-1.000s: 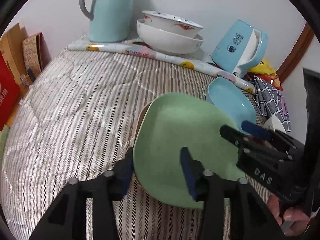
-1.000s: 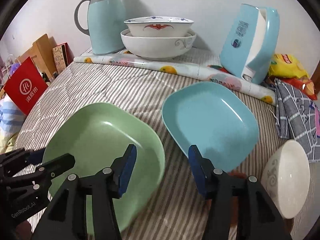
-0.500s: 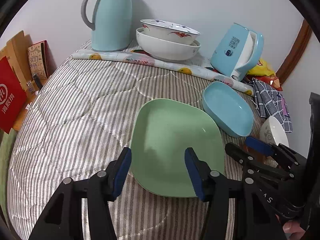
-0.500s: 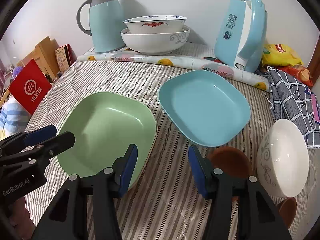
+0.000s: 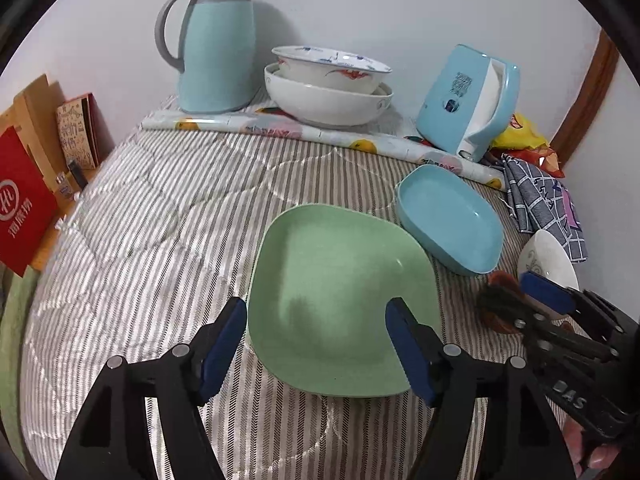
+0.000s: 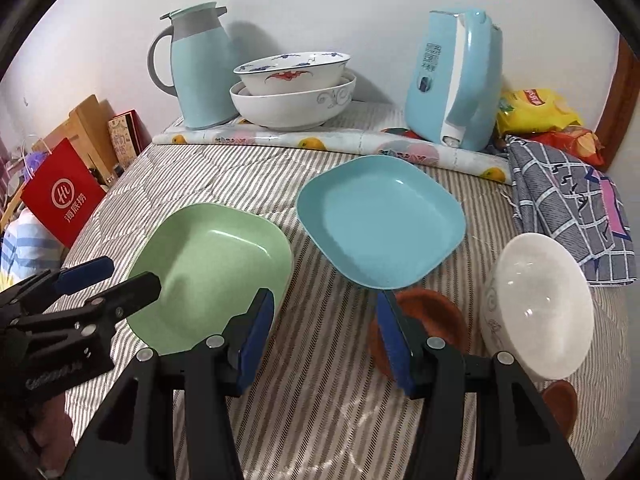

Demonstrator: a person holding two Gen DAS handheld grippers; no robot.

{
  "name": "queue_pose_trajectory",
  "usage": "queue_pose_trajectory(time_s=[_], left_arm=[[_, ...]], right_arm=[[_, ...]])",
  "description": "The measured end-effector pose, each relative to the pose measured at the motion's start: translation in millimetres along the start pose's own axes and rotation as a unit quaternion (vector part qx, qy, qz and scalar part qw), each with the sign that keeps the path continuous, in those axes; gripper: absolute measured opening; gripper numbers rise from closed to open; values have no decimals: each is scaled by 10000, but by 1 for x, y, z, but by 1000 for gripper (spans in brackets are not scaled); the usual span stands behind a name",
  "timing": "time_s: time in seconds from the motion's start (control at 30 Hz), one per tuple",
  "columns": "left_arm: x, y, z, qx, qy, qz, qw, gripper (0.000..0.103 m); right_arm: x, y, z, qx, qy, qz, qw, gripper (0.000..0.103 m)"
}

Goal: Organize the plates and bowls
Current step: 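Lower the green plate onto the pink plate and open the left tool, then move the left tool to the blue square plate and grasp its rim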

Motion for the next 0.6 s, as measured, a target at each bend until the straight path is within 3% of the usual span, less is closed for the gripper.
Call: queue_pose_trajectory(time_s=[0.1, 0.2, 0.27, 0.33, 0.5, 0.6], left_arm=[[2, 7, -4, 9, -89, -23, 10000, 68], [3, 13, -4, 108, -79, -45, 9999, 52], [5, 18, -4, 151, -47, -107, 9998, 35], [7, 25, -1, 188, 19, -214, 9996, 29], [9, 27, -2, 88, 63, -280, 9995, 29], [3, 21, -6, 82, -14, -178, 9998, 36]], right_arm=[[3, -4, 6, 80, 40, 25, 10000, 53], [6, -7, 13, 153, 135, 22, 9998, 53], [8, -7, 17, 205, 189, 18, 9996, 53], [9, -7, 20, 253, 223, 16, 9994, 53], [10, -3, 24, 326, 250, -32, 9991, 53], [8, -2, 27, 363, 257, -35, 9990, 53]])
Point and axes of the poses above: each gripper's, at about its wrist camera, not at the fingertips, and y roughly the way its jaws point, z to its right, x to its underside, the point moved 2 cm from there along y, roughly the way its jaws point, and after that the axes turned 7 degrees about z, right-handed, at the moved point
